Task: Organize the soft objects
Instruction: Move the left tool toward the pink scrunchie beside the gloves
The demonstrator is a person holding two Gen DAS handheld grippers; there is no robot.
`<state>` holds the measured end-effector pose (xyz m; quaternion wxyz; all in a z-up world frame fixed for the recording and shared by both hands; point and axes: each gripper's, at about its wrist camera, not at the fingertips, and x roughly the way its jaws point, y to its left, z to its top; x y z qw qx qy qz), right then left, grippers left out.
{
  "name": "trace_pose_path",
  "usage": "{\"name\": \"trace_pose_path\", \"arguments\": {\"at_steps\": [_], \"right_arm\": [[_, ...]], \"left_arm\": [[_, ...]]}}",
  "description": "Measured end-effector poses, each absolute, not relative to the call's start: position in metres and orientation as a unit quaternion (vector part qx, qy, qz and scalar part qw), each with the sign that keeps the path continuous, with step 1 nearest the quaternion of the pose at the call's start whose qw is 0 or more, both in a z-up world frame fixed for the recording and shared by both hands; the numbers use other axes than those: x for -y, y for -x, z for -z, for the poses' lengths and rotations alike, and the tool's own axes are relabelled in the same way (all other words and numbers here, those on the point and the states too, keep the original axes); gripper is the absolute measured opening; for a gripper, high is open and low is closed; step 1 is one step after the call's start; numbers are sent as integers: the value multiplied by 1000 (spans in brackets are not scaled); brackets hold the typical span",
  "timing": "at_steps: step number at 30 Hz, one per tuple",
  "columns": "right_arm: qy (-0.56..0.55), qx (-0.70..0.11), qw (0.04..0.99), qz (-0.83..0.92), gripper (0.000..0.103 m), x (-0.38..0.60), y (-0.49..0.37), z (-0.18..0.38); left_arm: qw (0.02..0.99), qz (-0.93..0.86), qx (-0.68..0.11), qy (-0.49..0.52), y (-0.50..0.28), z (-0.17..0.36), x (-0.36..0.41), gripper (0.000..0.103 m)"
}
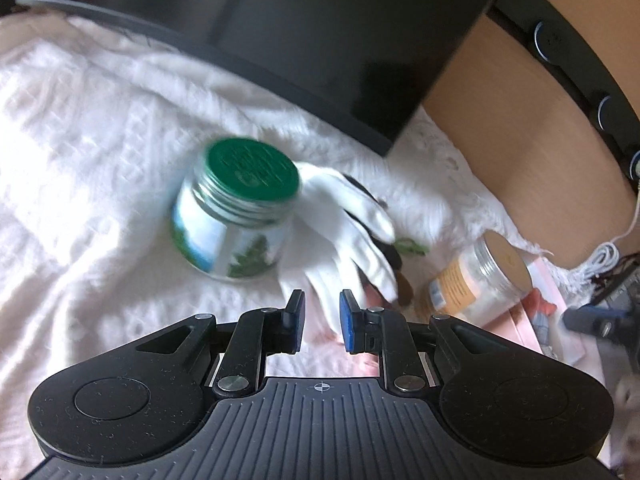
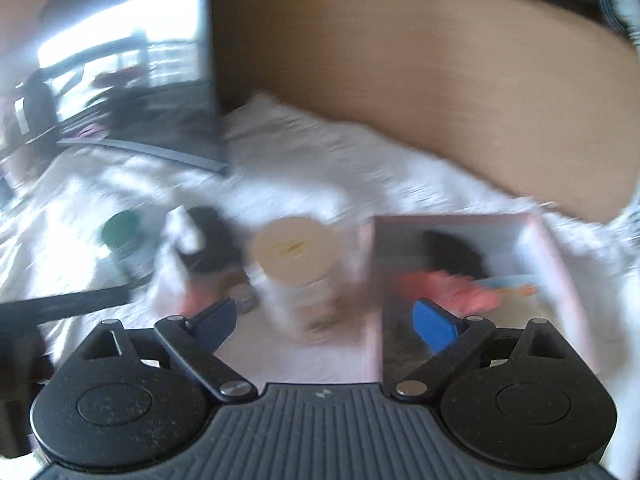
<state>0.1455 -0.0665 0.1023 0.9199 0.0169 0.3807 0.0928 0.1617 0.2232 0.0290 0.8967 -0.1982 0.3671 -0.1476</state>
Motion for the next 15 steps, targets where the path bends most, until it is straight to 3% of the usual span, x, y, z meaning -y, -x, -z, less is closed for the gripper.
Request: {"name": "trace_pose_path", "arguments": {"at_steps": [11, 15], "right_arm": [[18, -465, 878, -114, 96, 29, -147, -32], [43, -459, 879, -120, 101, 24, -144, -25]], "left_arm": [[893, 140, -407, 132, -180, -7, -162, 22], [899, 121, -404, 118, -178, -3, -162, 26]]}}
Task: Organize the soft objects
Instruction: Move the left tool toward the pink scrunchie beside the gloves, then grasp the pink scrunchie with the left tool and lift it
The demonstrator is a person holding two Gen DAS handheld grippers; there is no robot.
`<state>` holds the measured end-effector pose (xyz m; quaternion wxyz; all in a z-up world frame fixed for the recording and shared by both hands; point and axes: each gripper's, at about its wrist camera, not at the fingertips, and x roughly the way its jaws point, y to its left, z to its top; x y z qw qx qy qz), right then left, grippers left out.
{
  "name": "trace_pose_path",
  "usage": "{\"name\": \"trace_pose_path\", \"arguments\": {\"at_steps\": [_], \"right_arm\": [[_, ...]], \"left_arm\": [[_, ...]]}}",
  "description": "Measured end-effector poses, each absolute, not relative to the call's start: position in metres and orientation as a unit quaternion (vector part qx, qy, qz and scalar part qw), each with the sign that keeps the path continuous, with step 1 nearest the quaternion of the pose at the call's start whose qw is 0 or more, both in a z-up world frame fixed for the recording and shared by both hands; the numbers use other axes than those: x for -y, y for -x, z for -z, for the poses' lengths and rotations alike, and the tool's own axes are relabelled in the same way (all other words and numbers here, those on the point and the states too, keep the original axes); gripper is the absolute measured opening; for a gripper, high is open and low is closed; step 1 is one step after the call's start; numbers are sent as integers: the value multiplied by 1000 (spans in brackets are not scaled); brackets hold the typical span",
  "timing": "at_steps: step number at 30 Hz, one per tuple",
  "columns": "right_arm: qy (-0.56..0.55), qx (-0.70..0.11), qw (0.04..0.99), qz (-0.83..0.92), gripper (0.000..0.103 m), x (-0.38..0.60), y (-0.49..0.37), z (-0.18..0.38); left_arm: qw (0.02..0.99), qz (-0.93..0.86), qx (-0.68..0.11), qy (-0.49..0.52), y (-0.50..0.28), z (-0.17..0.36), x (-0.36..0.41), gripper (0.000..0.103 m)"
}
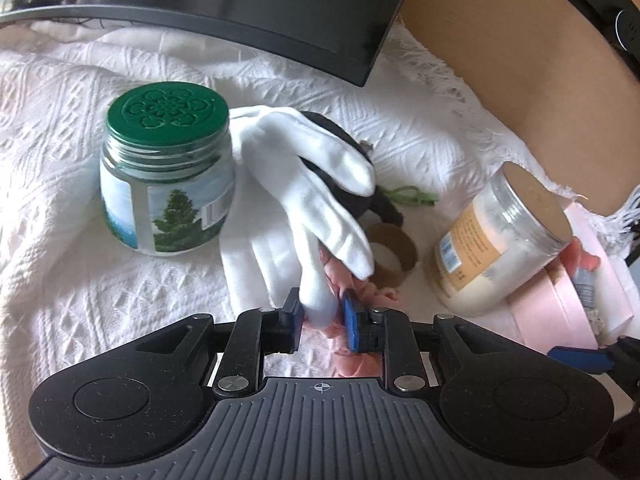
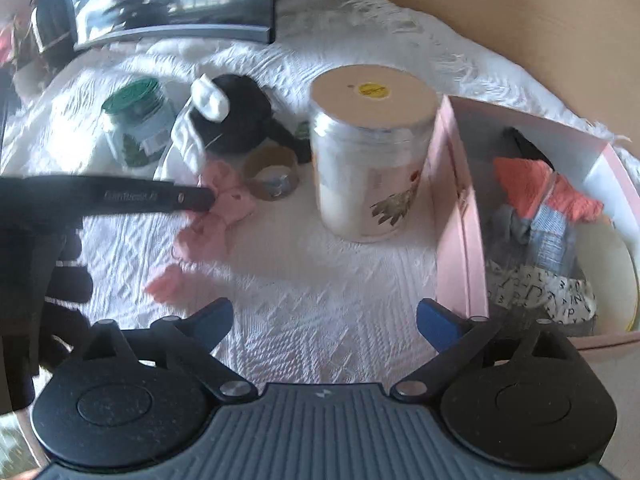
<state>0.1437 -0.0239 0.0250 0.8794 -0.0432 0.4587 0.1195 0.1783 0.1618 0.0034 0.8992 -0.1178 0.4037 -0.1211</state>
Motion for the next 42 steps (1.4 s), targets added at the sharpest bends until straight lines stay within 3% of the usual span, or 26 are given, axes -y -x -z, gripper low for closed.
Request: {"name": "trace_pose_path", "arguments": {"at_steps": [5, 11, 18, 25, 32, 42], "right_arm": [[100, -463, 871, -134, 103, 8, -136, -10], [90, -478, 860, -154, 103, 6, -128, 2], [74, -474, 864, -155, 103, 11, -126, 3], [67, -467, 869, -150, 103, 12, -126, 5], [66, -469, 869, -146, 103, 9, -126, 5], [70, -452, 875, -158, 103, 13, -119, 7]], "left_arm": [[905, 98, -402, 97, -171, -4, -173, 32], [913, 49, -397, 82, -160, -9, -207, 28], [913, 80, -362, 171, -148, -24, -246, 28], [900, 163, -361, 181, -161, -38, -202, 28], [898, 133, -418, 43, -176, -19, -145, 30], [884, 165, -433, 65, -188, -12, -135, 31]]}}
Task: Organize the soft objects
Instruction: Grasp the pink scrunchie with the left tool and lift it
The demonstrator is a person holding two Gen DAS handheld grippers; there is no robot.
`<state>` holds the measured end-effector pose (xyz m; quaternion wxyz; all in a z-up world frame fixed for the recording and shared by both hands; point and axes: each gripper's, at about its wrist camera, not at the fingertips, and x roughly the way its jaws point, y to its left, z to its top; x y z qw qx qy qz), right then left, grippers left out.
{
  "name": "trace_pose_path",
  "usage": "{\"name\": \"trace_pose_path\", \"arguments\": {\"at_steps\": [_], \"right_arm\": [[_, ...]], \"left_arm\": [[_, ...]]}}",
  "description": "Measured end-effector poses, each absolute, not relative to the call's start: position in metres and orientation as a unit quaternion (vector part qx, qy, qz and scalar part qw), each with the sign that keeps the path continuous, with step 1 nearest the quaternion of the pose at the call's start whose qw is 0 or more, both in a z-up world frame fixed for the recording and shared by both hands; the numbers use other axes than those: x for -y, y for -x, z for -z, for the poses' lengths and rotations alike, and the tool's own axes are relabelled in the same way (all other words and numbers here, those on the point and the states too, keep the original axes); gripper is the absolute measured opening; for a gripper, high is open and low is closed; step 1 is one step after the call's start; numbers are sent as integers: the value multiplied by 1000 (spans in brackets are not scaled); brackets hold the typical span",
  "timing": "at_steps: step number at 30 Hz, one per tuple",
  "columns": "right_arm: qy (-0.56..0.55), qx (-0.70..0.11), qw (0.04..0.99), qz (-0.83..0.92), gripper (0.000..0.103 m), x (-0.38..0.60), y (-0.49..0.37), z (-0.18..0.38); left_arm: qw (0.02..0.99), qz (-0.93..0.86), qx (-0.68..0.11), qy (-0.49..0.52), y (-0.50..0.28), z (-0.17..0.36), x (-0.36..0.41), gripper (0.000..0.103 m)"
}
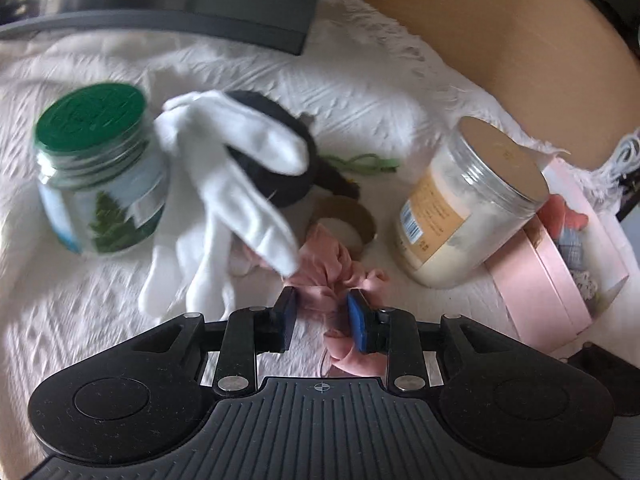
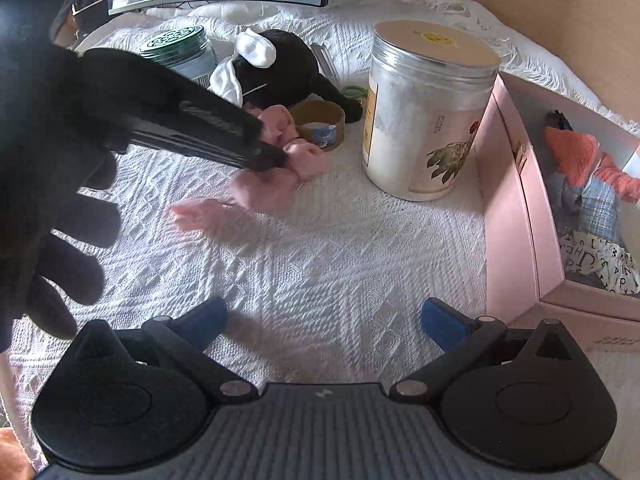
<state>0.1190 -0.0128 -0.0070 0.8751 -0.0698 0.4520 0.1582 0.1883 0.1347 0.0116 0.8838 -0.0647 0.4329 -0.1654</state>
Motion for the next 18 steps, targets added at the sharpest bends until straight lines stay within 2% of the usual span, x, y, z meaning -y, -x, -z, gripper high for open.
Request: {"name": "trace_pose_path", "arguments": {"at_steps": [6, 11, 16, 18], "right_arm": [[69, -444, 879, -159, 103, 14, -116, 8], [69, -440, 881, -158, 103, 15, -114, 8], [69, -429, 886, -159, 103, 17, -108, 9], [67, -423, 889, -159, 103, 19, -105, 10]], "left_arm": [[886, 169, -431, 31, -189, -12, -118, 31], [887, 167, -426, 58, -188, -9, -122, 31], [891, 162, -420, 67, -184, -6, -129, 14], [889, 162, -419, 90, -181, -4, -138, 13]]}}
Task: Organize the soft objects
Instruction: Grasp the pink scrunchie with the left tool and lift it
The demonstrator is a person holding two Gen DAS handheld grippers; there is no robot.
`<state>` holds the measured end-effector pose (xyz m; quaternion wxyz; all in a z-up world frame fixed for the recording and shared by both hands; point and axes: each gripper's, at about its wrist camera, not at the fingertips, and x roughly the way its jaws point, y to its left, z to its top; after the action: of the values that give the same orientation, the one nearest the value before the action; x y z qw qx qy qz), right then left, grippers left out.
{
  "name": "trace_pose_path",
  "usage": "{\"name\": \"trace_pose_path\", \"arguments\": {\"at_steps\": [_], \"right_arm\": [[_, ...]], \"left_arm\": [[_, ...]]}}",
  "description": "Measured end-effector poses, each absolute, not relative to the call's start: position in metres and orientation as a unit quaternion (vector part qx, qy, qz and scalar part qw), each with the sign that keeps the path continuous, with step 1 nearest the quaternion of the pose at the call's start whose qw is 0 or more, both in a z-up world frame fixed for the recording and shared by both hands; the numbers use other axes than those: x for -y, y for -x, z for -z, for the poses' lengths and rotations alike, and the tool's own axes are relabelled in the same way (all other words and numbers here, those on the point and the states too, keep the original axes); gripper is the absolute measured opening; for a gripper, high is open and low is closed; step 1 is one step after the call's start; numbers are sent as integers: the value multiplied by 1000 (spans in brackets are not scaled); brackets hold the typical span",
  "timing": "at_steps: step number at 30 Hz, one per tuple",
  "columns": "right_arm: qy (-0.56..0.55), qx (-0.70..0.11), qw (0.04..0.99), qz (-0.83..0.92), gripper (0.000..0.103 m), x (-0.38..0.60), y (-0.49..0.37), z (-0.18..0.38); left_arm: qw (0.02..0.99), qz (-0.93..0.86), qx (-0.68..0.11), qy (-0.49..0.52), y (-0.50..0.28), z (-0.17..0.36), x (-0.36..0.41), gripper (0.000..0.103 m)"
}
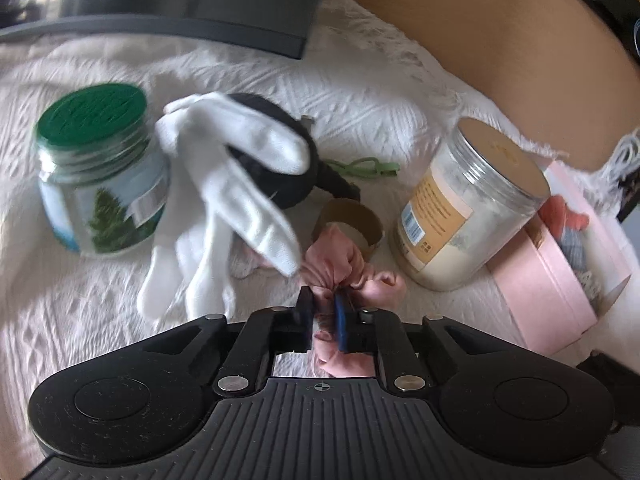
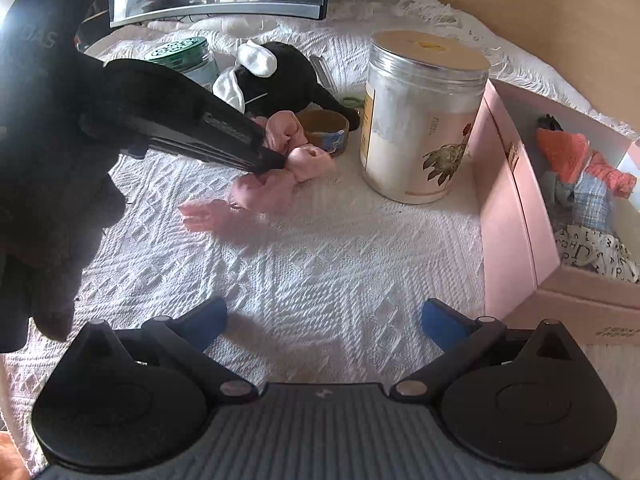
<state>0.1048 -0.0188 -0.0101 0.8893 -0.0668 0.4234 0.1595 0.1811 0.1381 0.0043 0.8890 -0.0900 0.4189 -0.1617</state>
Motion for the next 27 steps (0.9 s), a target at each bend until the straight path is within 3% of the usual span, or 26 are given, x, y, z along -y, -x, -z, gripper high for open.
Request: {"name": "trace_pose_path", "arguments": {"at_steps": [8, 12, 15, 17, 18, 22, 27], "right_arm": [[79, -447, 875, -169, 103, 15, -111, 1], [112, -410, 888, -177, 101, -4, -114, -16], [136, -378, 897, -186, 81, -25, -123, -27], [155, -363, 901, -180, 57, -43, -135, -32], [165, -359, 901, -178, 53, -52, -142, -32], [192, -353, 902, -158, 46, -81, -172, -26], [205, -363, 900, -129, 45, -99, -205, -16]], "left_arm": [[904, 138, -386, 122, -150, -17, -181, 12], [912, 119, -369, 137, -135, -23, -210, 11], [915, 105, -360, 147, -124, -29, -234, 11], [916, 96, -357, 155, -117, -32, -251, 11], [916, 94, -356, 158, -115, -33, -257, 11], [917, 87, -352, 168, -102, -33, -279, 11], [909, 87, -363, 187, -95, -25, -303, 11]]}}
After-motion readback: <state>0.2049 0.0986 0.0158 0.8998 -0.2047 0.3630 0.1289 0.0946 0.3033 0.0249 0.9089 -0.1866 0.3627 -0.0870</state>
